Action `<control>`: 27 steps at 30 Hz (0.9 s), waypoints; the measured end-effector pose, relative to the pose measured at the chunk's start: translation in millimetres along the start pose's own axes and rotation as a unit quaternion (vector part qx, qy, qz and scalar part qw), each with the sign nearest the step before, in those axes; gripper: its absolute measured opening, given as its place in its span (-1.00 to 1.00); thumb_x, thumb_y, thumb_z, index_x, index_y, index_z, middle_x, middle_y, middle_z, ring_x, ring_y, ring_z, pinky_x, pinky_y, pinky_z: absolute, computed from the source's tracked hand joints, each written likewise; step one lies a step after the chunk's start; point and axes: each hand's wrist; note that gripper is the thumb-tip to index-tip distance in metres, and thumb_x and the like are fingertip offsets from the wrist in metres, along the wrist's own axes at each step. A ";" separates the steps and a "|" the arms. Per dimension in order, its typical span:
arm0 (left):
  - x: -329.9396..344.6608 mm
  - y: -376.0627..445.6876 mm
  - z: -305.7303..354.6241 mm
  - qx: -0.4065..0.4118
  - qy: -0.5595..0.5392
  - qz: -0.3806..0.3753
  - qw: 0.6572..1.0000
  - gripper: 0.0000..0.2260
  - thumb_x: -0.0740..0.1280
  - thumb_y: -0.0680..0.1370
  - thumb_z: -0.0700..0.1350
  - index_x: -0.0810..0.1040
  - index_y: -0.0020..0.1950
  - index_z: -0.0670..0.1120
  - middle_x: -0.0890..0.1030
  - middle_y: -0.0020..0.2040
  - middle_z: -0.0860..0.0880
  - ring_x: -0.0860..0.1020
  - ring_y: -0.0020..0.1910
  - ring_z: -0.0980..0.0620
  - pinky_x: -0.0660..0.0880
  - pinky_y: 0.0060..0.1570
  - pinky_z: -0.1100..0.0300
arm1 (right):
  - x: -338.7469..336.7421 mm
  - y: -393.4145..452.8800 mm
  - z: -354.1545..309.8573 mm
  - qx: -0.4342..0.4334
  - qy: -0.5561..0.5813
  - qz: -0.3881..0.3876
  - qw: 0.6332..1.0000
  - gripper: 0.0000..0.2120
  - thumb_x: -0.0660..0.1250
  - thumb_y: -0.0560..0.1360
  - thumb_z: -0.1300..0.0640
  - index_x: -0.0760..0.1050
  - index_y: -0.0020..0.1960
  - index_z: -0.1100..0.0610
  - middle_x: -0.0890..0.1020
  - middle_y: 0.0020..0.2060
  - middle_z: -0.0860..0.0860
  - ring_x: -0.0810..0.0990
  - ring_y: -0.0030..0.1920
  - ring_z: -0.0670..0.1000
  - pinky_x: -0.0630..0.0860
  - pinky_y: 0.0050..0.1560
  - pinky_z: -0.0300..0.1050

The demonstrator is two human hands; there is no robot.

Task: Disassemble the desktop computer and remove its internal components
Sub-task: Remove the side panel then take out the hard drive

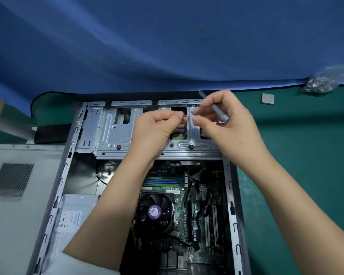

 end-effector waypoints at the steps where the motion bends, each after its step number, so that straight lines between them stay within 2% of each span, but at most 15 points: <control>1: -4.7 -2.7 -1.0 -0.023 -0.044 -0.008 0.999 -0.79 0.38 0.51 -0.19 0.68 -0.31 -0.04 0.70 -0.25 -0.02 0.67 -0.20 0.10 0.56 -0.16 0.29 | 6.2 -0.7 -0.7 -0.005 0.006 -0.011 1.000 -0.71 0.43 0.44 0.27 0.40 -0.10 -0.06 0.65 -0.16 -0.05 0.64 -0.17 -0.06 0.58 -0.12 -0.06; 6: -32.0 -14.0 -6.9 -0.085 -0.131 -0.009 0.988 -0.87 0.33 0.54 -0.17 0.63 -0.18 -0.09 0.70 -0.21 -0.04 0.67 -0.17 0.11 0.55 -0.22 0.35 | 38.8 -1.8 -5.8 -0.026 0.007 -0.040 0.999 -0.64 0.39 0.44 0.36 0.39 -0.10 -0.08 0.66 -0.18 -0.04 0.65 -0.12 -0.09 0.59 0.01 -0.04; 10: -60.1 -18.7 -8.3 -0.096 -0.163 -0.018 0.982 -0.73 0.33 0.54 -0.17 0.69 -0.33 -0.08 0.70 -0.21 -0.06 0.68 -0.14 0.07 0.57 -0.17 0.33 | 66.9 -1.4 -12.7 -0.044 -0.013 -0.046 0.998 -0.69 0.42 0.43 0.29 0.42 -0.10 -0.08 0.66 -0.22 -0.12 0.63 -0.14 -0.15 0.56 0.01 -0.09; 13: -81.2 -18.7 -8.7 -0.091 -0.159 -0.036 0.982 -0.72 0.33 0.54 -0.15 0.72 -0.32 0.00 0.71 -0.17 -0.05 0.67 -0.08 0.07 0.58 -0.05 0.30 | 85.4 0.8 -19.5 -0.057 -0.019 -0.050 0.997 -0.69 0.43 0.42 0.28 0.42 -0.10 -0.09 0.65 -0.22 -0.11 0.63 -0.16 -0.13 0.55 -0.02 -0.20; 15: -92.6 -17.5 -8.2 -0.087 -0.166 -0.039 0.982 -0.74 0.33 0.54 -0.15 0.72 -0.30 -0.01 0.71 -0.16 -0.06 0.67 -0.07 0.06 0.58 -0.04 0.29 | 96.5 2.3 -24.7 -0.071 -0.017 -0.047 0.996 -0.70 0.44 0.42 0.27 0.42 -0.09 -0.07 0.65 -0.22 -0.10 0.62 -0.17 -0.13 0.54 -0.05 -0.25; 17: -103.8 -15.8 -8.1 -0.091 -0.179 -0.038 0.979 -0.76 0.33 0.54 -0.16 0.71 -0.27 -0.07 0.71 -0.15 -0.08 0.67 -0.07 0.05 0.58 -0.06 0.29 | 108.4 3.4 -28.6 -0.078 -0.015 -0.043 0.996 -0.71 0.44 0.42 0.26 0.42 -0.08 -0.06 0.65 -0.22 -0.11 0.63 -0.15 -0.12 0.55 -0.02 -0.20; 20: -124.0 -14.0 -7.6 -0.098 -0.186 -0.055 0.976 -0.86 0.31 0.56 -0.16 0.66 -0.11 -0.11 0.70 -0.10 -0.09 0.67 -0.04 0.05 0.58 -0.03 0.27 | 128.1 5.0 -33.5 -0.086 -0.016 -0.030 0.996 -0.70 0.44 0.42 0.25 0.41 -0.08 -0.09 0.64 -0.22 -0.12 0.63 -0.13 -0.08 0.57 0.00 -0.04; 23: -147.3 -12.3 -6.4 -0.103 -0.178 -0.073 0.976 -0.89 0.32 0.56 -0.14 0.64 -0.05 -0.11 0.70 -0.10 -0.06 0.64 -0.21 0.13 0.58 -0.06 0.27 | 150.0 7.6 -37.1 -0.098 -0.011 -0.014 0.995 -0.67 0.42 0.43 0.26 0.38 -0.03 -0.09 0.62 -0.21 -0.08 0.62 -0.14 -0.05 0.57 -0.03 0.01; 25: -162.4 -11.7 -5.0 -0.093 -0.162 -0.053 0.981 -0.91 0.34 0.55 -0.15 0.64 -0.04 -0.08 0.70 -0.14 -0.02 0.55 -0.34 0.17 0.57 -0.12 0.28 | 166.3 9.5 -38.8 -0.103 -0.023 -0.010 0.994 -0.65 0.41 0.44 0.26 0.36 -0.01 -0.12 0.61 -0.21 -0.08 0.62 -0.14 -0.04 0.56 -0.03 0.03; 27: -178.2 -10.0 -4.8 -0.071 -0.144 -0.029 0.987 -0.92 0.36 0.54 -0.15 0.64 -0.03 -0.03 0.70 -0.15 -0.01 0.54 -0.34 0.16 0.55 -0.13 0.27 | 181.9 11.7 -39.7 -0.109 -0.034 -0.014 0.993 -0.65 0.39 0.46 0.24 0.33 -0.01 -0.15 0.59 -0.21 -0.12 0.61 -0.15 -0.07 0.56 -0.06 -0.01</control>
Point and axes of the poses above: each hand's wrist, its own y-axis towards the middle knuckle, its own x-axis out of the palm, z = x × y
